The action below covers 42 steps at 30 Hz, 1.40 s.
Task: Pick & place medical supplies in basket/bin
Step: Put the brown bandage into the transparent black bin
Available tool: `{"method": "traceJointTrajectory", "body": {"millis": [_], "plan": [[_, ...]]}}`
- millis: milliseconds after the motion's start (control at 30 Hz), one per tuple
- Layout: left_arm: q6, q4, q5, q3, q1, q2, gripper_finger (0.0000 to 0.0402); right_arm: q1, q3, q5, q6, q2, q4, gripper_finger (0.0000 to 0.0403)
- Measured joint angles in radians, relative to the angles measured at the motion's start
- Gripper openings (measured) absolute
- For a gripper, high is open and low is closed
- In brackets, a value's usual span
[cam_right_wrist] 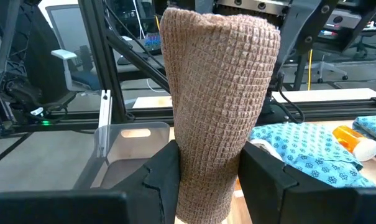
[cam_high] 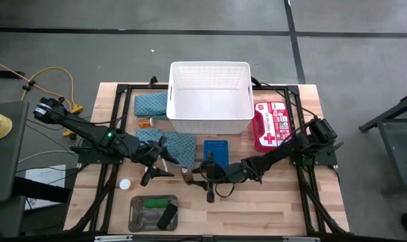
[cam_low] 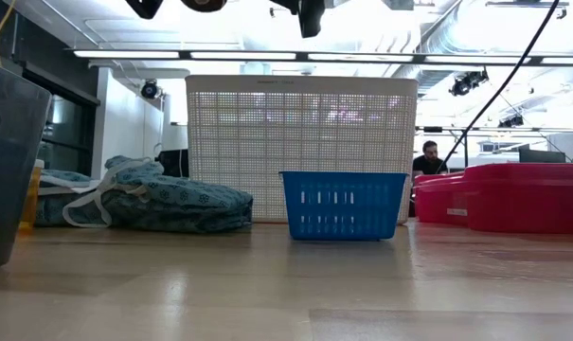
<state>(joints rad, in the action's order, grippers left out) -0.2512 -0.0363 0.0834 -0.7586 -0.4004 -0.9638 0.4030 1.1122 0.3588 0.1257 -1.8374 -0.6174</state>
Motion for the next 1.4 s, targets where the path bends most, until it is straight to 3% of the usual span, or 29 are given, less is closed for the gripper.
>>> {"method": "traceJointTrajectory", "body": {"millis": [500,1033,1400], "plan": [[-0.005,0.055,-0.007,0.0,0.0,-0.092,0.0228,-0.027,0.0,-0.027,-0.018,0.0,-0.008,0.0133],[0.024,0.243,-0.009,0.0,0.049,-0.183,0.0228,-0.05,0.0,-0.046,-0.021,0.001,-0.024,0.0133],[0.064,0.254,-0.006,0.0,0.039,-0.194,0.0218,-0.055,0.0,-0.05,-0.021,0.001,-0.023,0.0133]]}}
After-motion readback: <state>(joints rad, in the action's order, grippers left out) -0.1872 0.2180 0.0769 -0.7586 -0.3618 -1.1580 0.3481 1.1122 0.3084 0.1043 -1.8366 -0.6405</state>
